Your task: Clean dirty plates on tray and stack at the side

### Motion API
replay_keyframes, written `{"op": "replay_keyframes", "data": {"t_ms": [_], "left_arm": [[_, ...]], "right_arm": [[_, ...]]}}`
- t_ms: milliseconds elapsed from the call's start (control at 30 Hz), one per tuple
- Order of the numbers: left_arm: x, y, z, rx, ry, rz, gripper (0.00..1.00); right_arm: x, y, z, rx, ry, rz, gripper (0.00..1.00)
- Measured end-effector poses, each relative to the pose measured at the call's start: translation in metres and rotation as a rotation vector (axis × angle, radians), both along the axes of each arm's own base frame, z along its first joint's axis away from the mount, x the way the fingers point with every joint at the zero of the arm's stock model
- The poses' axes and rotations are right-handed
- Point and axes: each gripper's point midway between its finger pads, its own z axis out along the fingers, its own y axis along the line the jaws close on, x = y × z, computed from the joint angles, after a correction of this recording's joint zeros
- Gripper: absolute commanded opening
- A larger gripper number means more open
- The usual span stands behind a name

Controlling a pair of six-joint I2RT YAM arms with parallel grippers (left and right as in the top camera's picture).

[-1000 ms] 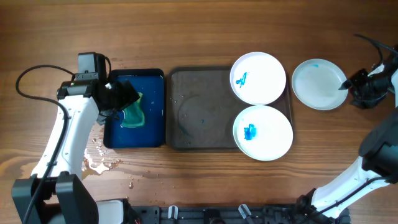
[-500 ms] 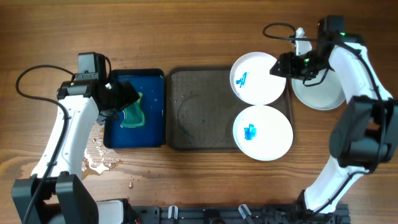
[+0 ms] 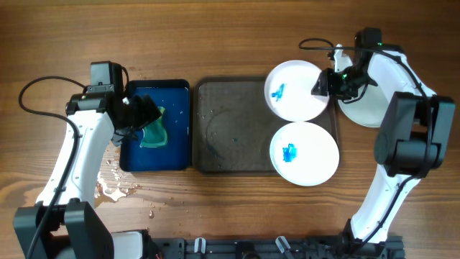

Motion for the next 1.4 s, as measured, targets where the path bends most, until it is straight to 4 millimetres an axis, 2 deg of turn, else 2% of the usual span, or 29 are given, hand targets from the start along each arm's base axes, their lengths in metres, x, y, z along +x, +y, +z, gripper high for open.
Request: {"op": "replay_keyframes", "data": {"t_ms": [33, 100, 167, 200, 233, 267, 300, 333, 400, 467, 533, 567, 633, 667, 767, 800, 933, 1167, 1333, 1400], "left_arm": [[0.0, 0.0, 0.0, 0.0, 0.001, -0.002, 0.82], [0.0, 0.0, 0.0, 0.001, 0.002, -0.005, 0.7], [0.0, 0.0, 0.0, 0.003, 0.001, -0.01, 0.66], [-0.001, 0.0, 0.0, 0.003, 0.002, -0.01, 0.5], [-0.001, 0.0, 0.0, 0.003, 0.002, -0.01, 0.41], [-0.001, 0.0, 0.0, 0.003, 0.002, -0.01, 0.27], [-0.001, 0.0, 0.0, 0.002, 0.002, -0.01, 0.2], [-0.001, 0.0, 0.0, 0.003, 0.002, -0.012, 0.13], [-0.001, 0.0, 0.0, 0.004, 0.002, -0.013, 0.16], [-0.001, 0.001, 0.0, 0.007, 0.002, -0.012, 0.39], [-0.001, 0.004, -0.001, 0.025, 0.006, -0.003, 0.55], [-0.001, 0.005, -0.004, 0.03, 0.016, -0.005, 0.58], [0.0, 0.006, -0.014, 0.037, 0.034, -0.012, 0.56], [-0.001, 0.006, -0.036, 0.038, 0.079, -0.029, 0.55], [-0.001, 0.006, -0.075, 0.036, 0.16, -0.059, 0.54], [0.0, 0.005, -0.081, 0.034, 0.166, -0.069, 0.54], [0.013, 0.002, -0.08, 0.024, 0.113, -0.101, 0.54], [0.016, -0.004, -0.078, -0.013, 0.095, -0.116, 0.55], [0.017, -0.008, -0.04, -0.024, 0.004, -0.122, 0.56], [0.014, -0.009, -0.037, -0.026, 0.007, -0.122, 0.56]], "right_arm": [[0.0, -0.001, -0.001, -0.004, 0.002, -0.003, 0.04], [-0.002, -0.002, -0.001, -0.003, 0.011, -0.008, 0.04], [-0.006, 0.0, -0.001, 0.0, 0.031, -0.011, 0.05], [-0.009, 0.003, -0.001, 0.002, 0.044, -0.006, 0.05], [-0.013, 0.011, -0.001, 0.003, 0.062, 0.009, 0.05], [-0.018, 0.028, -0.001, 0.004, 0.077, 0.049, 0.04], [-0.022, 0.038, -0.001, 0.004, 0.088, 0.067, 0.04], [-0.027, 0.059, -0.001, 0.002, 0.098, 0.111, 0.04], [-0.033, 0.087, -0.001, -0.001, 0.103, 0.167, 0.04], [-0.041, 0.116, -0.001, 0.0, 0.108, 0.216, 0.04], [-0.044, 0.123, -0.001, 0.0, 0.12, 0.21, 0.04], [-0.045, 0.122, -0.001, -0.001, 0.132, 0.198, 0.04], [-0.047, 0.122, -0.001, -0.002, 0.145, 0.186, 0.05], [-0.047, 0.122, -0.001, -0.001, 0.148, 0.181, 0.04], [-0.05, 0.124, 0.0, 0.008, 0.163, 0.176, 0.04], [-0.051, 0.125, 0.0, 0.012, 0.166, 0.177, 0.04], [-0.052, 0.125, 0.0, 0.013, 0.168, 0.177, 0.04], [-0.053, 0.125, 0.0, 0.012, 0.174, 0.177, 0.04], [-0.053, 0.125, 0.0, 0.012, 0.174, 0.177, 0.05], [-0.053, 0.125, 0.0, 0.012, 0.174, 0.177, 0.04]]}}
